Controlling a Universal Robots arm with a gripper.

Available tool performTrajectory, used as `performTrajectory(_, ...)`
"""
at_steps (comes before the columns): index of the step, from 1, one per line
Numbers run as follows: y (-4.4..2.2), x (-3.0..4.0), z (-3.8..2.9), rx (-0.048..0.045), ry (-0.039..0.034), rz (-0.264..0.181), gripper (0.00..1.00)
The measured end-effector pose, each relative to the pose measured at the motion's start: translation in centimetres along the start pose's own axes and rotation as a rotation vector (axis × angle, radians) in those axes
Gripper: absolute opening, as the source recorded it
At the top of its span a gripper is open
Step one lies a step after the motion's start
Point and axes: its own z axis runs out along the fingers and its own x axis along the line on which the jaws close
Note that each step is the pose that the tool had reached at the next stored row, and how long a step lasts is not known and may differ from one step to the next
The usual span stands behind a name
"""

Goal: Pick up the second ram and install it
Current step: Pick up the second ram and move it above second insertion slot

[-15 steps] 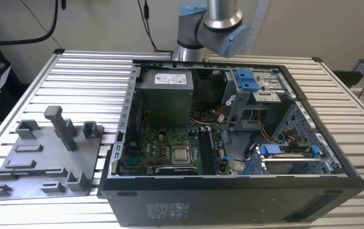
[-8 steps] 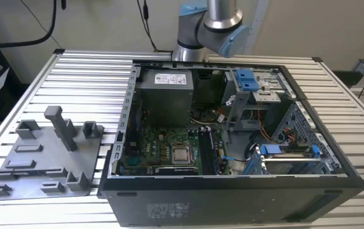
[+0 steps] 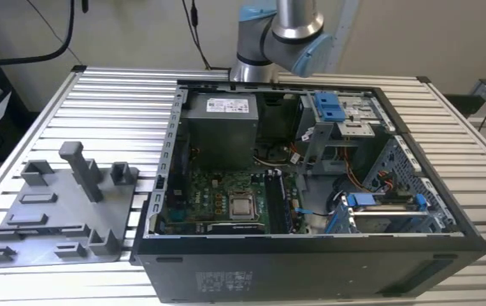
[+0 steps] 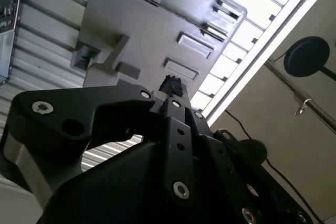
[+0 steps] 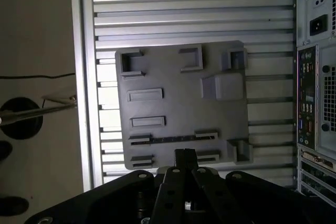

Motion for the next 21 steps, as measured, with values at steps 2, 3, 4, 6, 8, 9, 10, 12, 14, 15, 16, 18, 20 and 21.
performTrajectory(2, 0.00, 0.00, 0.00, 0.0000, 0.0000, 0.000, 0.11)
performTrajectory(3, 0.00, 0.00, 0.00, 0.0000, 0.0000, 0.000, 0.11)
performTrajectory(4, 0.00, 0.00, 0.00, 0.0000, 0.0000, 0.000, 0.11)
performTrajectory(6, -0.01, 0.00, 0.00, 0.0000, 0.0000, 0.000, 0.11)
performTrajectory(8, -0.01, 0.00, 0.00, 0.0000, 0.0000, 0.000, 0.11)
performTrajectory(9, -0.01, 0.00, 0.00, -0.0001, -0.0001, -0.001, 0.11)
performTrajectory(10, -0.01, 0.00, 0.00, -0.0001, -0.0002, -0.004, 0.11)
performTrajectory(12, -0.01, 0.00, 0.00, -0.0005, -0.0002, -0.026, 0.11)
performTrajectory(14, -0.01, 0.01, 0.00, -0.0012, 0.0012, -0.060, 0.11)
performTrajectory(15, -0.01, 0.01, 0.00, -0.0016, 0.0018, -0.078, 0.11)
performTrajectory(16, -0.01, 0.00, 0.00, -0.0020, 0.0024, -0.097, 0.11)
performTrajectory(18, -0.01, 0.01, 0.01, -0.0028, 0.0036, -0.134, 0.11)
performTrajectory(20, -0.01, 0.00, 0.00, -0.0034, 0.0052, -0.169, 0.11)
performTrajectory(21, -0.01, 0.00, 0.00, -0.0038, 0.0058, -0.187, 0.11)
